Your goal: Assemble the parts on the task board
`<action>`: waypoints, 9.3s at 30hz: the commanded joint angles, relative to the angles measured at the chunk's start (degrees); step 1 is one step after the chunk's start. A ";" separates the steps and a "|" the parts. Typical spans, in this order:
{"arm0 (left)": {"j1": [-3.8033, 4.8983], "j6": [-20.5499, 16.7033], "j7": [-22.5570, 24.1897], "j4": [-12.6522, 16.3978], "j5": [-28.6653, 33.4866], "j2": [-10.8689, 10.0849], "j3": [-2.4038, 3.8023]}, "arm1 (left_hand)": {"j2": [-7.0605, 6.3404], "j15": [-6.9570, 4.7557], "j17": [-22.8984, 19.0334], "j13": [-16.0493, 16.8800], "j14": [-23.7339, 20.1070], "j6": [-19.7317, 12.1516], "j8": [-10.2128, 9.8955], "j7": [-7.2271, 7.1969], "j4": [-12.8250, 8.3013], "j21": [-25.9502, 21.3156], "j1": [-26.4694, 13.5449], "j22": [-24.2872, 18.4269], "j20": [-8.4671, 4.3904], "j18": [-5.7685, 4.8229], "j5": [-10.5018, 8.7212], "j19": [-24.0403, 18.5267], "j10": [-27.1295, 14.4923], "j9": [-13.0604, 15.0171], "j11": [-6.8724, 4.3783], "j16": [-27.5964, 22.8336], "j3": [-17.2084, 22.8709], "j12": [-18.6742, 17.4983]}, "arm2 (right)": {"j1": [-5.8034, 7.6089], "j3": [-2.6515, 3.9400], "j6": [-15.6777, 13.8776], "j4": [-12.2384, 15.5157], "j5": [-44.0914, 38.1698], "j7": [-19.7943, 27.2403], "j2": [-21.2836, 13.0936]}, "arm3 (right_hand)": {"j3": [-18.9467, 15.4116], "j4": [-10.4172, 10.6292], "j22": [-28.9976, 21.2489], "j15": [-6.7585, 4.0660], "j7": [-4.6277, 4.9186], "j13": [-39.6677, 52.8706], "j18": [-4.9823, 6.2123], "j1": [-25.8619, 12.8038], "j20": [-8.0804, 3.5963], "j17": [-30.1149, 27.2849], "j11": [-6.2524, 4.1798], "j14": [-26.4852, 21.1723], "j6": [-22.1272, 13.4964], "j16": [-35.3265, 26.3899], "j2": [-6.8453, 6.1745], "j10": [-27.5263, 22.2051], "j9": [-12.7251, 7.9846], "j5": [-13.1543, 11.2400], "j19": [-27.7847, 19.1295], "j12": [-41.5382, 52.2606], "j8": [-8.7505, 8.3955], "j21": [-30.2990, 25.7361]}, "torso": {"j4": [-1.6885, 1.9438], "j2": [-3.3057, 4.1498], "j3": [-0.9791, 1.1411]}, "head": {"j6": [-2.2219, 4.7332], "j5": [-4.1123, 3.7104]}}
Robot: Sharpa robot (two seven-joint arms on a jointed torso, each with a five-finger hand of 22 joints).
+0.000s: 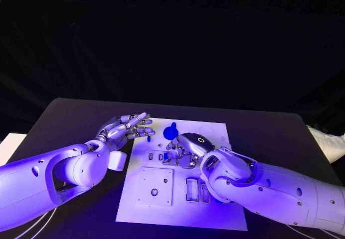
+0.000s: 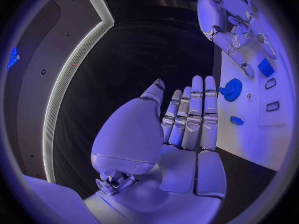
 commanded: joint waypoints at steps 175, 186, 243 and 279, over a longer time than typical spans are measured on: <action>5.61 25.09 -58.57 -10.69 -72.29 14.79 -2.14 | -9.32 -10.22 76.48 60.32 18.74 -3.70 32.09 -10.44 0.56 66.56 -4.05 69.52 -9.82 -6.18 -1.38 19.72 15.97 33.79 -11.04 79.56 33.04 63.11 | 5.66 1.44 -2.16 -1.85 39.88 24.51 -16.22 | -5.43 0.19 -5.38 0.73 0.67 -6.21 0.42 3.56 0.75 3.44 0.87 3.54 -3.10 -3.77 4.82 -3.40 0.12 6.18 -1.99 -5.86 0.47 -4.03 | -1.12 -3.36 2.51 | -4.46 3.42; 5.61 24.92 -58.59 -11.10 -71.16 15.26 -2.13 | -9.39 -10.18 76.48 60.46 18.74 -3.48 32.13 -10.46 0.72 66.58 -4.82 69.61 -9.79 -6.20 -1.47 19.75 16.16 33.93 -11.02 79.56 33.28 63.24 | 5.66 1.44 -2.03 -1.98 39.89 24.32 -16.17 | -5.65 0.30 -5.71 0.75 0.68 -6.40 0.48 3.27 0.76 3.34 0.89 3.52 -3.12 -3.85 5.03 -3.51 0.11 6.25 -2.11 -6.04 0.45 -4.23 | -1.08 -3.36 2.55 | -4.40 3.40; 5.69 26.38 -59.10 -14.57 -71.96 17.92 -1.88 | -8.30 -11.17 76.48 62.59 18.74 1.71 33.18 -12.23 8.79 68.75 -25.09 73.74 -10.74 -7.01 -1.96 21.82 18.74 36.27 -12.33 79.56 8.69 65.41 | 5.66 1.43 -2.40 -2.06 40.46 24.71 -15.83 | -6.48 0.01 -6.96 0.74 0.69 -7.89 0.70 3.23 0.76 2.71 0.88 3.39 -3.21 -4.35 5.61 -4.46 0.10 8.50 -2.54 -7.65 0.40 -5.01 | -1.11 -3.33 2.47 | -4.80 3.35; 12.09 35.17 -58.65 -27.24 -70.70 20.92 1.98 | -1.92 -8.47 76.48 50.91 18.74 -3.89 23.85 -8.18 8.86 61.47 -15.84 66.67 -8.13 -5.17 -3.80 18.10 10.69 27.48 -8.90 79.56 -6.50 55.31 | 5.40 1.36 -2.12 -3.26 40.71 24.67 -14.79 | -6.66 0.03 -7.28 0.75 0.71 -8.12 0.76 3.21 0.77 2.56 0.90 3.34 -3.26 -4.49 5.80 -4.61 0.10 8.77 -2.67 -7.87 0.37 -5.24 | -1.10 -3.19 2.36 | -4.38 3.59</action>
